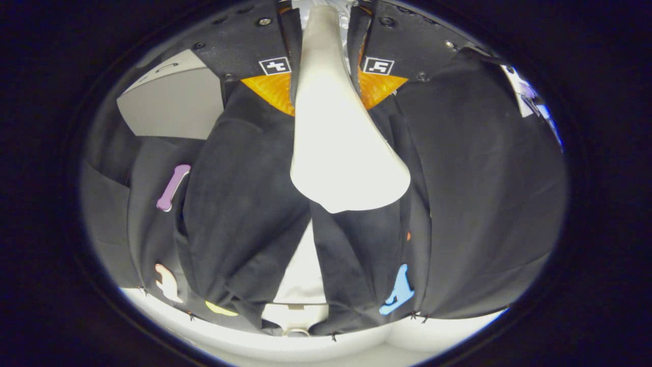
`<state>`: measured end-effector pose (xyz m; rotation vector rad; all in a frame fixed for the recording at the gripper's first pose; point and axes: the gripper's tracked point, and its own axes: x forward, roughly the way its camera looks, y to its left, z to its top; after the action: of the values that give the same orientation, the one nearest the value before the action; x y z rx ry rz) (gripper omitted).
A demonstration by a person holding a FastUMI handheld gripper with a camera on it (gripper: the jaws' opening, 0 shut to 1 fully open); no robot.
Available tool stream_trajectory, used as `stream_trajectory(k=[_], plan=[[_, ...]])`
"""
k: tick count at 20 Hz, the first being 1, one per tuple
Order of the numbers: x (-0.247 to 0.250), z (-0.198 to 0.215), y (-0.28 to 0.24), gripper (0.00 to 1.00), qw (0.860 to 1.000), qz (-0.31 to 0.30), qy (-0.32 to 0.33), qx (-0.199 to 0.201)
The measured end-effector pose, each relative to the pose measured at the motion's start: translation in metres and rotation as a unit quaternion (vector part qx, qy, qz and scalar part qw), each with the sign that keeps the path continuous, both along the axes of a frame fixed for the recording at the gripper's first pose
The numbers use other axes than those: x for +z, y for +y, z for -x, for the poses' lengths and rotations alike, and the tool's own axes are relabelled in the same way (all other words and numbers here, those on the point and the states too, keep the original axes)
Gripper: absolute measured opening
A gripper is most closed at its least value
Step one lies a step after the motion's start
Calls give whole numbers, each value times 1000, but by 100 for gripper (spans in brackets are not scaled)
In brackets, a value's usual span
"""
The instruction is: Iron the clothes twice with a garment steamer, once on the left side and once on the right side.
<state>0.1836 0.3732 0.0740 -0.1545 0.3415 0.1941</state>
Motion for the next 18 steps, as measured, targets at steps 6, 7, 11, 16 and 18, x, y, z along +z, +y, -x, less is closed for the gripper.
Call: stream_trajectory(k=[6, 7, 11, 16, 18], plan=[[64, -35, 38, 38, 999, 2, -40, 0], [73, -40, 44, 38, 999, 5, -47, 0], [104, -61, 68, 38, 996, 25, -80, -17], [106, -82, 82, 38, 994, 25, -97, -50], [99, -90, 84, 38, 993, 37, -100, -59]])
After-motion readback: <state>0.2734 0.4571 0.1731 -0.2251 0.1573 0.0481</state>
